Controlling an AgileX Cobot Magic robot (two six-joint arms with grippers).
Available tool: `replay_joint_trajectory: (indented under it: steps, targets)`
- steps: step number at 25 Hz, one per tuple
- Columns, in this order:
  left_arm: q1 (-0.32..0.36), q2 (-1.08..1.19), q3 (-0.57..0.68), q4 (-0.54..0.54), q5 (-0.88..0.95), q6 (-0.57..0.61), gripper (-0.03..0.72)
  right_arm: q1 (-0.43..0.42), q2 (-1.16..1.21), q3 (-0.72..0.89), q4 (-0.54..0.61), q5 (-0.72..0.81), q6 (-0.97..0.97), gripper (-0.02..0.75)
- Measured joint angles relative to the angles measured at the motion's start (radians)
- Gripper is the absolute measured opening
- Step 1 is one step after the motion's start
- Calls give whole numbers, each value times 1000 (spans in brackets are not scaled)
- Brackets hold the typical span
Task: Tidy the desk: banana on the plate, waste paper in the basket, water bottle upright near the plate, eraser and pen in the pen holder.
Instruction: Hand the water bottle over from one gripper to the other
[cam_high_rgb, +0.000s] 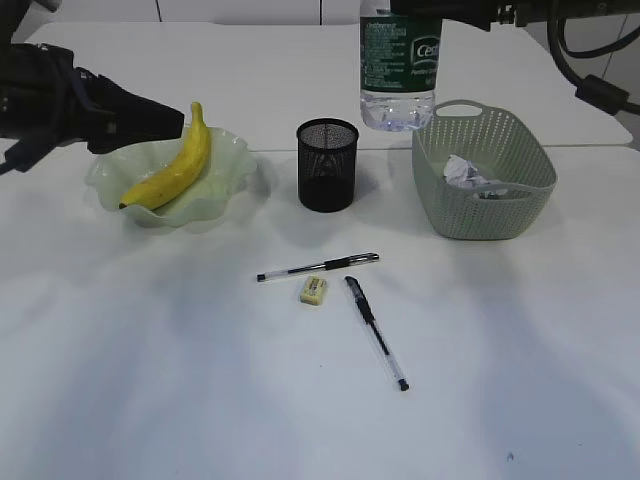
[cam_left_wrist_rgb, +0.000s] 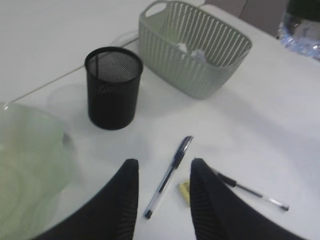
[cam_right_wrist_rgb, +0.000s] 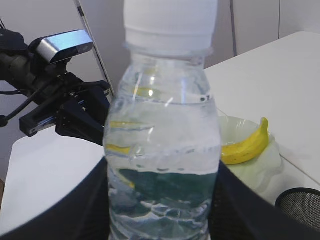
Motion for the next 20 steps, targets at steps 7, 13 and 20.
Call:
replay_joint_trajectory:
  steps: [7,13,20]
  targets:
    - [6,-2,100,-247,269,240,237,0,0,0,-15,0,0,369]
    - [6,-8,102,-232,396,253,237,0,0,0,-20,0,-5,369]
    - [6,-8,102,-158,280,261,237,0,0,0,-59,0,-10,369]
